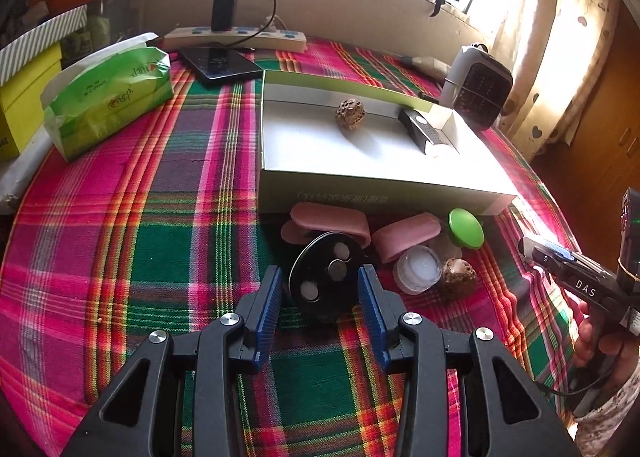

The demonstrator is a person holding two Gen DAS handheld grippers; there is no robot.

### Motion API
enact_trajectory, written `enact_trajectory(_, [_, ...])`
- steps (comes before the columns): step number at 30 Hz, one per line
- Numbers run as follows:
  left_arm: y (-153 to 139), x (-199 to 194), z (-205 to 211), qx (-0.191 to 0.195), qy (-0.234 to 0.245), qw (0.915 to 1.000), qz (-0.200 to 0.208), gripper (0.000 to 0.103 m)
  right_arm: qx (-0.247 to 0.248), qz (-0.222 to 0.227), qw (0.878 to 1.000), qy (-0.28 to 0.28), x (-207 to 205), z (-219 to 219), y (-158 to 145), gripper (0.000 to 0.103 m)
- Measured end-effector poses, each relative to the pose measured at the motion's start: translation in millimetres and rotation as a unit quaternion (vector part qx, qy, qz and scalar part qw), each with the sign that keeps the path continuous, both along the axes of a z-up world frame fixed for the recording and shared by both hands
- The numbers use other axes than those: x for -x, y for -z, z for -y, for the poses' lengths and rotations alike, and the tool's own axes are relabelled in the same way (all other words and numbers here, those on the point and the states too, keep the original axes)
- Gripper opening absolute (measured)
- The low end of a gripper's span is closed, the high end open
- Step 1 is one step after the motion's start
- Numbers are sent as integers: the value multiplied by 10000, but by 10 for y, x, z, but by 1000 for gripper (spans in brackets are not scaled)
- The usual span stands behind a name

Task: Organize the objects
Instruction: 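Withdraw both grippers and move the right gripper to the white mushroom knob, then grasp the black round puck with the left gripper while the right grasps the white knob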

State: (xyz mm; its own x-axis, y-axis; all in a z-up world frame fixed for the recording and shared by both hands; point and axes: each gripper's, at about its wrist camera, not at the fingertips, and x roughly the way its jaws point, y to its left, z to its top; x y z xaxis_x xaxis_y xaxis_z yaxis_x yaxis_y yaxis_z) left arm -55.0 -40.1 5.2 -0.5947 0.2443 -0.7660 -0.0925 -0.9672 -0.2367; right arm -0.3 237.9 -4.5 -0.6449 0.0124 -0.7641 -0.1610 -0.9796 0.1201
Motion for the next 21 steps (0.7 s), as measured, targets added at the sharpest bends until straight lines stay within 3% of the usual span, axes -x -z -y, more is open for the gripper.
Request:
enact_trajectory(3, [-1, 17, -9, 5, 20, 10000, 1, 37, -35, 11, 10000, -18, 10, 15, 2, 48])
enact_trajectory(6, [1, 36, -12, -19, 6, 10000, 16, 37, -73, 18, 10000, -31, 13, 30, 4, 34])
enact_trajectory(13, [1, 76, 7, -135, -67, 9999, 48, 37, -82, 19, 9999, -70, 22, 54, 4, 28])
enact_trajectory(14, [2, 76, 15, -165, -75, 9998, 51, 37, -78, 23, 9999, -70, 21, 55, 5, 23])
enact_trajectory(21, [-6, 61, 31, -136, -127, 9998, 41, 27, -57, 16, 10000, -76, 19, 64, -1, 23])
